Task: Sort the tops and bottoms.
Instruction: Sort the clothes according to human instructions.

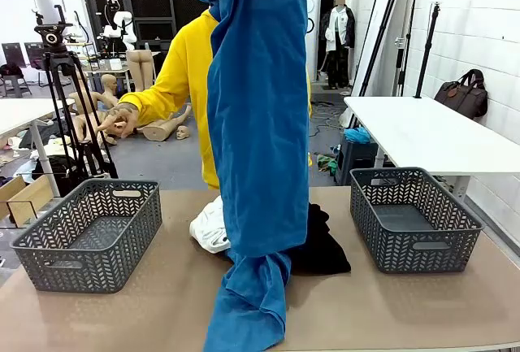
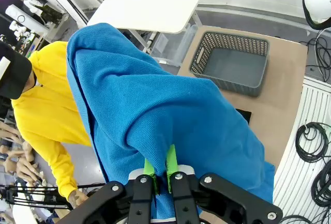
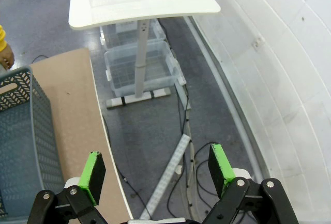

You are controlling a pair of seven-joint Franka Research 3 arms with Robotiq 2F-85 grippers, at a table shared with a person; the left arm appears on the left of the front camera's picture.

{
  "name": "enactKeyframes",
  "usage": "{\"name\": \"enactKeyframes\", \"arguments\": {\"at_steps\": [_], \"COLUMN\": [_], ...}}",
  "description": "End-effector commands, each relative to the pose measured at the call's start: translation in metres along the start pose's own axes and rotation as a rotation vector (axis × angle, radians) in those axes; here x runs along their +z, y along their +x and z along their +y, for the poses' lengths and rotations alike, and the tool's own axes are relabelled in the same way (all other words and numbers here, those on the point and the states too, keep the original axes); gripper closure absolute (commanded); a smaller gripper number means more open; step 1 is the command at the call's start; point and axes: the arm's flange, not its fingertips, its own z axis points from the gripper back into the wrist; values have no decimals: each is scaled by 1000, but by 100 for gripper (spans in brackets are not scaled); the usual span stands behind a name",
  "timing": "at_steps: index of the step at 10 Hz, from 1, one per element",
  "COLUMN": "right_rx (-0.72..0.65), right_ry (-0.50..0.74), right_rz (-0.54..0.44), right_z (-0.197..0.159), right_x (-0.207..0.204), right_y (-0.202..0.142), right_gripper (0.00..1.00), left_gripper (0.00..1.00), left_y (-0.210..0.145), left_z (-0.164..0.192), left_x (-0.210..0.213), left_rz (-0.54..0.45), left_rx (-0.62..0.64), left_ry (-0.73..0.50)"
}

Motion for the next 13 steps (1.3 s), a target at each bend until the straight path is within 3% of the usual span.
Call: {"name": "enactKeyframes", "arguments": {"at_steps": [1,8,10,13], "right_rx": [10,10,10,10], "right_ry": [-1,-1,-1,-1], "right_rz": [9,9,9,9], "right_z": [-1,-1,-1,-1], "right_x": [0,0,0,0], "right_y": [-1,-1,-1,-1], "right_gripper": [0,0,0,0], "left_gripper": [100,100,100,100], "left_y": [1,0,-18,-63], "left_z": [3,0,38,79], "left_x": [5,0,76,135], "left_rz": [-27,0,18,112], "left_rx": [-10,0,54,119], "left_ry": [6,0,244,444]}}
